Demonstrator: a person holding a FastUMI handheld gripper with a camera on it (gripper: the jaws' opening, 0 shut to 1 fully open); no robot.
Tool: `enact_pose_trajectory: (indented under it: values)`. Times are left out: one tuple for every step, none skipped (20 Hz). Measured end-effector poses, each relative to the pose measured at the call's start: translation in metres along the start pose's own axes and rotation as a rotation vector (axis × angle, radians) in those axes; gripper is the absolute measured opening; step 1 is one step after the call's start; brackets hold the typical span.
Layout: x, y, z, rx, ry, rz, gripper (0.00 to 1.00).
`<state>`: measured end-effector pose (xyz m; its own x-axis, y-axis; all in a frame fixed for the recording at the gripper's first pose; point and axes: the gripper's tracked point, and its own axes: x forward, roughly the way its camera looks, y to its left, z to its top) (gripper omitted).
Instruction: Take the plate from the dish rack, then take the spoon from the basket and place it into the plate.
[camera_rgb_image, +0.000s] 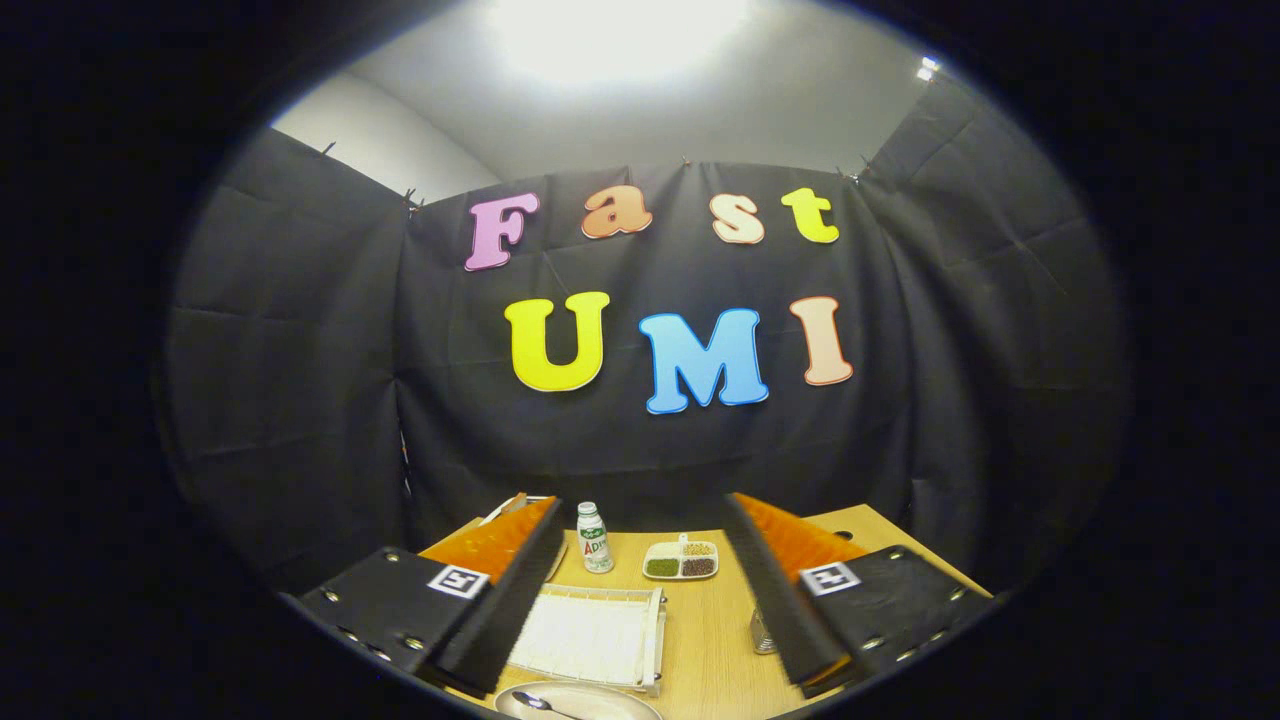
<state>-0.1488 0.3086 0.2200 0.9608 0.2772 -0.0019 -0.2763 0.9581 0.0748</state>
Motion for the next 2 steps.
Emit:
enact_pose_trajectory:
  values:
    - [-0.0001,-0.0005,0.0016,0.007,-0.004,0.002,0.97]
    - [0.0008,-0.0018,0.0045,0.013,-0.011,0.004,0.97]
